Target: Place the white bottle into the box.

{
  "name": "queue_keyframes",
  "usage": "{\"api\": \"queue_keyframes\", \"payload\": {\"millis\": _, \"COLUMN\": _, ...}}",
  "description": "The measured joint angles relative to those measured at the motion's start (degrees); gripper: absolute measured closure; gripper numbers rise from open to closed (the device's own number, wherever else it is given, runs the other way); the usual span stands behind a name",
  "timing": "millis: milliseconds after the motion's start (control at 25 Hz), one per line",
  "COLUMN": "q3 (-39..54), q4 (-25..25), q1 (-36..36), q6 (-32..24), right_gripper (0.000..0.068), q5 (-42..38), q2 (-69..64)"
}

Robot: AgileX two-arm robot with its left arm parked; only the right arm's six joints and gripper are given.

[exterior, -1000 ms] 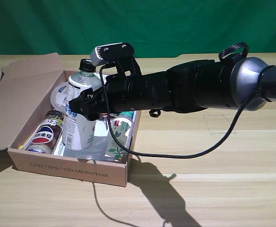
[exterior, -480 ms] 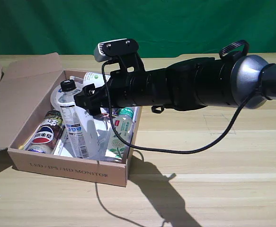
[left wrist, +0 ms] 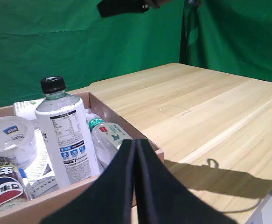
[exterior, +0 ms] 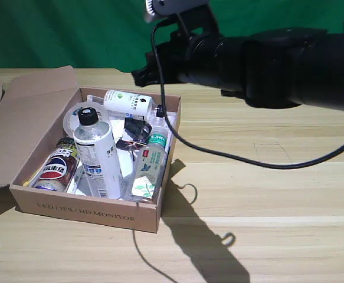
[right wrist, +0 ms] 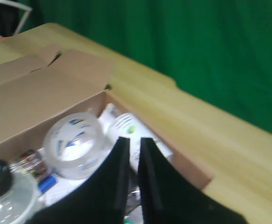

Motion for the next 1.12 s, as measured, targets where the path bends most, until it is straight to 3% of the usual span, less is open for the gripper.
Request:
{"api": "queue_keyframes", "payload": {"millis": 280, "q3": 0.52, "q4": 4.0, "q1": -0.57, "q6": -9.15, "right_gripper": 0.068, "q5": -21.2, "q2": -10.41}}
{"api": "queue_keyframes", "payload": {"millis": 560, "q3": 13.81, "q4": 5.17, "q1": -6.41, "q6": -10.65, "right_gripper": 0.068, "q5": -16.38, "q2": -28.09}}
{"api": "queue_keyframes", "payload": {"millis": 880, "q3": 29.07, "q4": 5.22, "q1": -6.75, "q6": -10.64, "right_gripper": 0.068, "q5": -12.67, "q2": -50.98}}
{"api": "queue_keyframes", "payload": {"millis": 1120, "q3": 36.78, "q4": 5.22, "q1": -6.75, "q6": -9.72, "right_gripper": 0.068, "q5": -17.57, "q2": -66.3}}
